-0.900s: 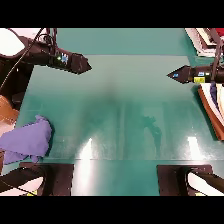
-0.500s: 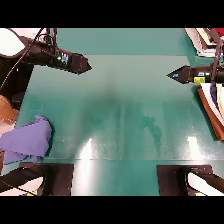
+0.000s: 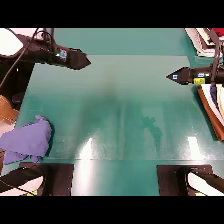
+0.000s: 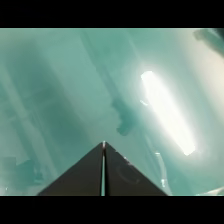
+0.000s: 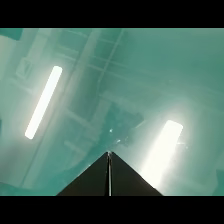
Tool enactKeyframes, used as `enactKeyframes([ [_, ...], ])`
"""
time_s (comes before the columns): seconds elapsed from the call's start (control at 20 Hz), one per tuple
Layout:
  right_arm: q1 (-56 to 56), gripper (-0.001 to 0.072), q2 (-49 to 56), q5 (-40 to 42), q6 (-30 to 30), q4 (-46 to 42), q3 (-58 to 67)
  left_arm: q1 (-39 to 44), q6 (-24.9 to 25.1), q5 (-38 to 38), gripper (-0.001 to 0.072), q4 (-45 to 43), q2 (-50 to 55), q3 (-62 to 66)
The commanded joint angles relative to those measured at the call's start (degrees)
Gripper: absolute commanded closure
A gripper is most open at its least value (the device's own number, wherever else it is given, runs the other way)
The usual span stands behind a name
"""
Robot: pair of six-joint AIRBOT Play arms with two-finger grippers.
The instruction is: Fold the shirts.
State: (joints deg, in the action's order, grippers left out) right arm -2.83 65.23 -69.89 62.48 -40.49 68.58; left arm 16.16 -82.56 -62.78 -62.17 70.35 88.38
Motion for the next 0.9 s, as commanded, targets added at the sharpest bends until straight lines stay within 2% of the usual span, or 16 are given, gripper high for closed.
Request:
enactKeyframes([
  [0.0,-0.04,0.0695,0.02,-0.39,0.02,-0.02,0.0,-6.29,-0.02,-9.33,0.068,-4.17,-3.02,-0.28],
  [0.15,-0.02,0.0695,0.02,-0.66,0.02,-0.04,0.0,-16.79,-0.02,-11.28,0.068,-8.46,-12.37,-5.95],
  [0.3,-0.02,0.0695,0.04,-0.61,0.0,-0.04,0.0,-29.33,-0.02,-13.07,0.0679,-15.67,-22.99,-17.84],
  [0.45,-0.04,0.0695,0.04,-0.61,0.0,-0.04,0.0,-39.58,-0.92,-14.29,0.0679,-22.88,-27.91,-29.03],
  [0.5,-0.04,0.0695,0.04,-0.59,0.0,-0.02,0.0,-41.59,-2.86,-14.4,0.0621,-23.96,-27.76,-32.0],
  [0.6,-0.04,0.0695,0.04,-0.72,0.0,-0.04,0.0,-43.06,-5.05,-12.94,-0.0013,-25.05,-27.58,-38.25],
  [0.85,-0.04,0.0695,0.04,-0.72,0.0,-0.02,0.0,-43.06,-7.63,-5.84,-0.0011,-27.52,-27.54,-53.33],
])
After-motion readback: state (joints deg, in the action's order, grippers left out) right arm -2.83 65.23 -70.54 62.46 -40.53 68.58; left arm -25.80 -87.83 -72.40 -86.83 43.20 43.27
